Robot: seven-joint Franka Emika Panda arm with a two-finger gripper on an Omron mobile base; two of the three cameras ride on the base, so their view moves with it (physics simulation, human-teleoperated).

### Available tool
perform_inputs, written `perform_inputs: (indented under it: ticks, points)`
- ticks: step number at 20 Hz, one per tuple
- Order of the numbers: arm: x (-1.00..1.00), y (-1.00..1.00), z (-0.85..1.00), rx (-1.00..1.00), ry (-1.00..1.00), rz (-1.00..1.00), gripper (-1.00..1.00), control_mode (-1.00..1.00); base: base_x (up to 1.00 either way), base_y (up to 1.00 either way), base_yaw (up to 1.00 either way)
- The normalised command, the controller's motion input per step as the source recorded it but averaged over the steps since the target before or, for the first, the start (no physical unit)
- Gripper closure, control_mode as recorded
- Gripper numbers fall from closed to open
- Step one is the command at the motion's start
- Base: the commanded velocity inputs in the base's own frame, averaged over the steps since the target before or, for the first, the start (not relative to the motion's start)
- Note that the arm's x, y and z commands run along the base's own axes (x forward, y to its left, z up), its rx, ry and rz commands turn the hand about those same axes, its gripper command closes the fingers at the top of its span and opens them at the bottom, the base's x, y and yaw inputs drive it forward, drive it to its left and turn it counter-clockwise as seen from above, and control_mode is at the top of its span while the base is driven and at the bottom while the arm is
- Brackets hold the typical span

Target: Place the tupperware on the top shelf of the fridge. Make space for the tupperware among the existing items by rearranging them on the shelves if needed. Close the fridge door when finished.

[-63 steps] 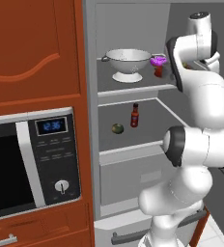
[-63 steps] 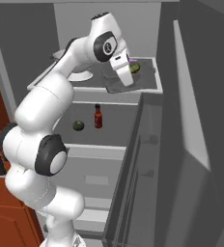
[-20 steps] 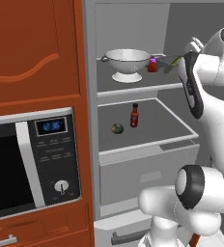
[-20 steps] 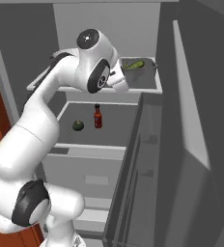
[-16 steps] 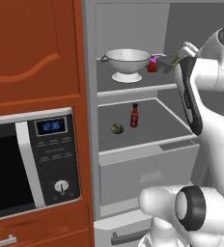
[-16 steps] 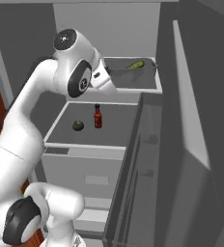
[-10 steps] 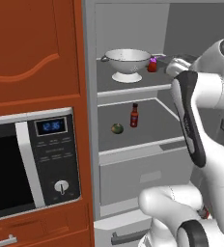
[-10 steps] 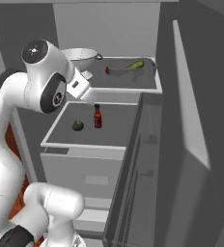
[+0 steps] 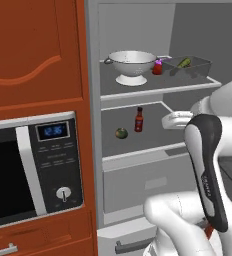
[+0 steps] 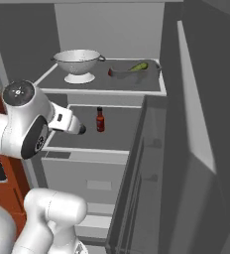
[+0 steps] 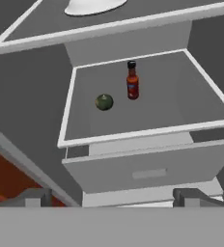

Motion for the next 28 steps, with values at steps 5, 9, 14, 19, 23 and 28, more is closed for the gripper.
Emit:
perform_inputs:
  ticks: [5,9,14,19,23,28]
  points:
    - [-0.28,0.05,-0.03,-0.26,0.09,0.13,-1.0,-1.0,0.0,0.0,0.0]
    - [-0.12,-0.04,0.0,-0.06,0.02,0.01,-1.0,-1.0,0.0,0.0,0.0]
    - [0.0,0.0,0.0,0.0,0.0,0.0,-1.0,1.0,-0.07,-0.05,0.0]
    - [0.0,0.0,0.0,0.0,0.0,0.0,-1.0,1.0,-0.53,-0.59,0.01]
    - [0.0,0.0,0.0,0.0,0.0,0.0,-1.0,1.0,-0.68,-0.41,0.04]
    - [0.0,0.0,0.0,0.0,0.0,0.0,-1.0,1.0,-0.69,0.06,0.08]
